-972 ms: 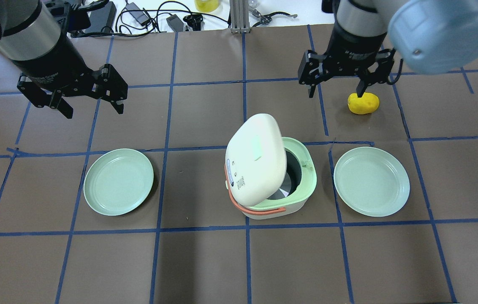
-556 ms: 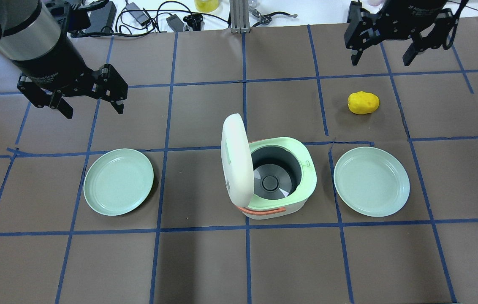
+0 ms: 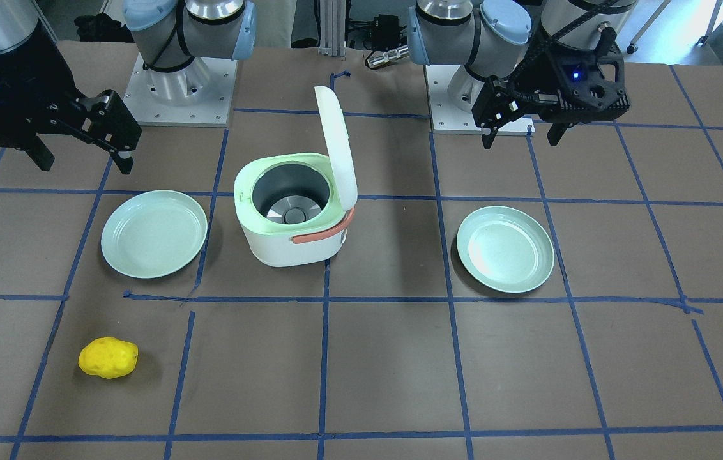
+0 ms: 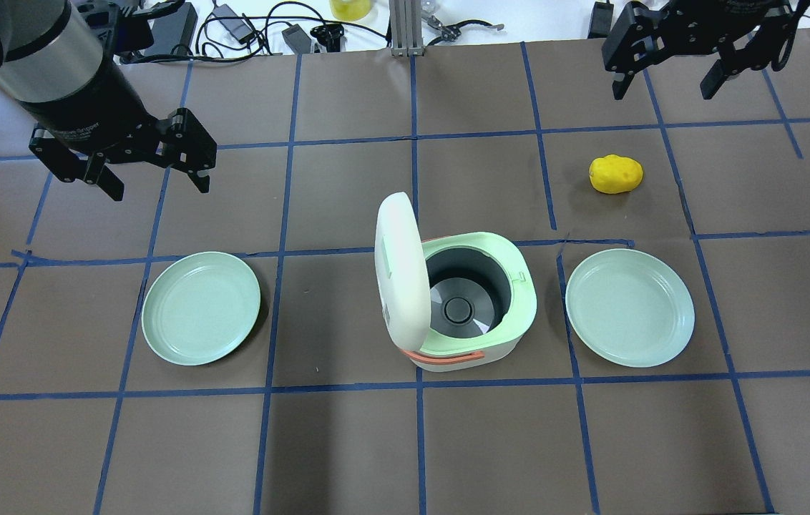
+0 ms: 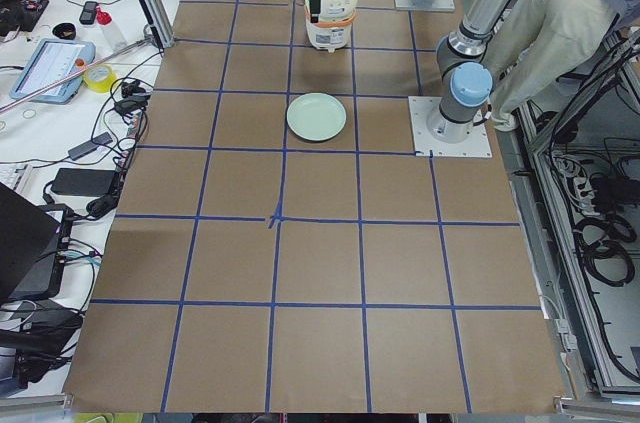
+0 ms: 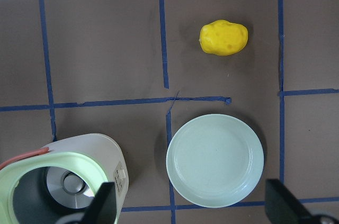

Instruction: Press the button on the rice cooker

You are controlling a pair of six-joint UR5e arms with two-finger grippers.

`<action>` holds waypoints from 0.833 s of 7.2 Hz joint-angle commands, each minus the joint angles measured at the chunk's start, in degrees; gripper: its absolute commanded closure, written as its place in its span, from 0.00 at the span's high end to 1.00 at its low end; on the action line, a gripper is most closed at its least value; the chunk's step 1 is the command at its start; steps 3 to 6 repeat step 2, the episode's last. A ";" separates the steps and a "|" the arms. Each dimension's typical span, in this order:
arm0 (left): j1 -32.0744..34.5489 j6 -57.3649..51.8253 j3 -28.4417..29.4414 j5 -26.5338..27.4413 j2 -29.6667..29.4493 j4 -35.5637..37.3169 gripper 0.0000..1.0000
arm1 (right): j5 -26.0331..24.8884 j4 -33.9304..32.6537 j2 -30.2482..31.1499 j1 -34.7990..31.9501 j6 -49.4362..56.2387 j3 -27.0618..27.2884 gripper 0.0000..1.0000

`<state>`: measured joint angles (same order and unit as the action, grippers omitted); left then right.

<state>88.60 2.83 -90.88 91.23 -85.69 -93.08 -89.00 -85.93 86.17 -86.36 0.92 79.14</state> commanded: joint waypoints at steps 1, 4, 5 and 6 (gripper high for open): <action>0.00 -0.02 0.00 0.00 0.00 0.00 1.00 | 0.06 -0.11 0.05 -0.04 -0.13 0.31 1.00; 0.00 -0.02 0.00 0.00 0.00 0.00 1.00 | 0.06 -0.03 0.31 -0.04 0.04 0.49 1.00; 0.00 -0.02 0.00 0.00 0.00 0.00 1.00 | 0.06 -0.03 0.31 -0.04 0.04 0.49 1.00; 0.00 -0.02 0.00 0.00 0.00 0.00 1.00 | 0.06 -0.03 0.31 -0.04 0.04 0.49 1.00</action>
